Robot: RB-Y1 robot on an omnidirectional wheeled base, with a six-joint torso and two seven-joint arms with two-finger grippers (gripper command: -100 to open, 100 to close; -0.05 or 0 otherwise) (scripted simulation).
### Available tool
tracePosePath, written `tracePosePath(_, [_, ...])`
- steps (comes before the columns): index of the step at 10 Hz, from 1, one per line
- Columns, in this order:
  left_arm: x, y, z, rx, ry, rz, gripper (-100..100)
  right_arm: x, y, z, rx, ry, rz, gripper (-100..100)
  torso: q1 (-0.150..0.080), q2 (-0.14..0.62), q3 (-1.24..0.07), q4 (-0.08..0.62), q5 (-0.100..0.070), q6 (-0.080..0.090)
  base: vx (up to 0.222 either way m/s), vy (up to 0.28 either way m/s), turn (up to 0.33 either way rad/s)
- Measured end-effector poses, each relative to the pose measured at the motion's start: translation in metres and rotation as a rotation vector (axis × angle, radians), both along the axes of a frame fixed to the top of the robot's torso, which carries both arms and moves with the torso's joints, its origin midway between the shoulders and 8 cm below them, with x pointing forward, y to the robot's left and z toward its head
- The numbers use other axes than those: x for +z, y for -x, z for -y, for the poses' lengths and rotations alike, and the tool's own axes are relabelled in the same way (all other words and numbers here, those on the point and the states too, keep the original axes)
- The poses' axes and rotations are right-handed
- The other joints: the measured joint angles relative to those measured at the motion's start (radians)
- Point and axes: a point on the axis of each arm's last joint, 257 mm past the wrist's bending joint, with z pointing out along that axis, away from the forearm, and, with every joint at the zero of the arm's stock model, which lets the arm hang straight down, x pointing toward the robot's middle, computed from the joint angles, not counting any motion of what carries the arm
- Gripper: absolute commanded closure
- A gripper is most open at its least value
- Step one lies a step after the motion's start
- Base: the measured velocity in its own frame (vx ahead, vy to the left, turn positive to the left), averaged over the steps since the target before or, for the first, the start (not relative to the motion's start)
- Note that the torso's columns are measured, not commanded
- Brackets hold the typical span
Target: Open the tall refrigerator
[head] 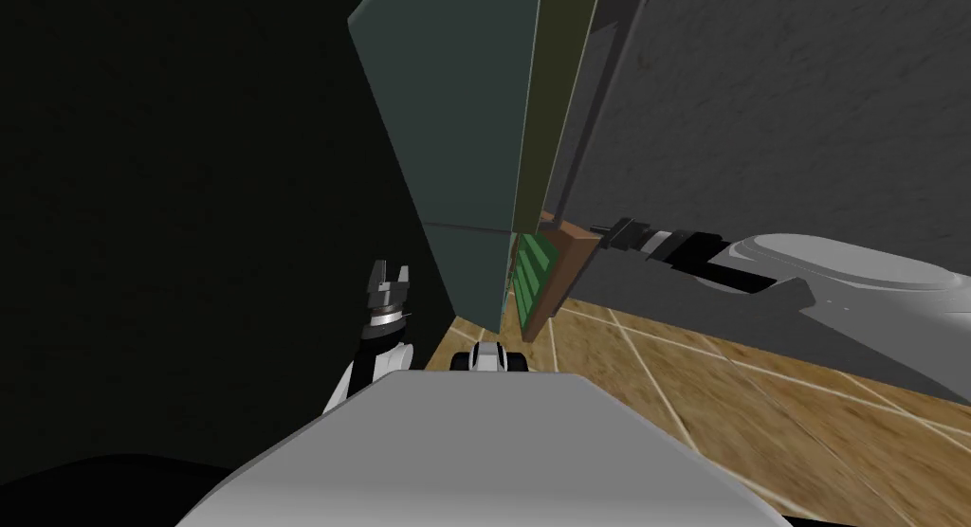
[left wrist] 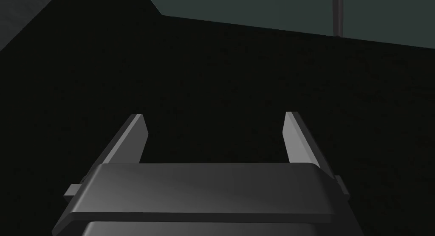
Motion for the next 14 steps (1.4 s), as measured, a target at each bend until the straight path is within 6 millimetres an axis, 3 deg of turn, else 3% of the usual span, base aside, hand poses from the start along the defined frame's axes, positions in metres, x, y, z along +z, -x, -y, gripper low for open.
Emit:
tracePosePath(2, [0.000,0.000,0.000,0.000,0.000,0.000,0,-0.004,-0.002,0.024,-0.048,-0.007,-0.003,100,0.008,-0.009,-0.005,-0.003,0.002,0.004,-0.111,-0.107,0.191])
tracePosePath(5, [0.000,0.000,0.000,0.000,0.000,0.000,0,0.001,-0.006,0.057,-0.112,0.003,0.005,100,0.001,-0.003,-0.001,-0.001,-0.001,0.002,-0.145,-0.146,0.321])
tracePosePath(14, [0.000,0.000,0.000,0.001,0.000,-0.001,0,0.007,0.004,0.164,-0.319,-0.001,0.010,100,0.005,-0.009,-0.005,-0.003,0.001,0.004,-0.177,-0.117,0.324])
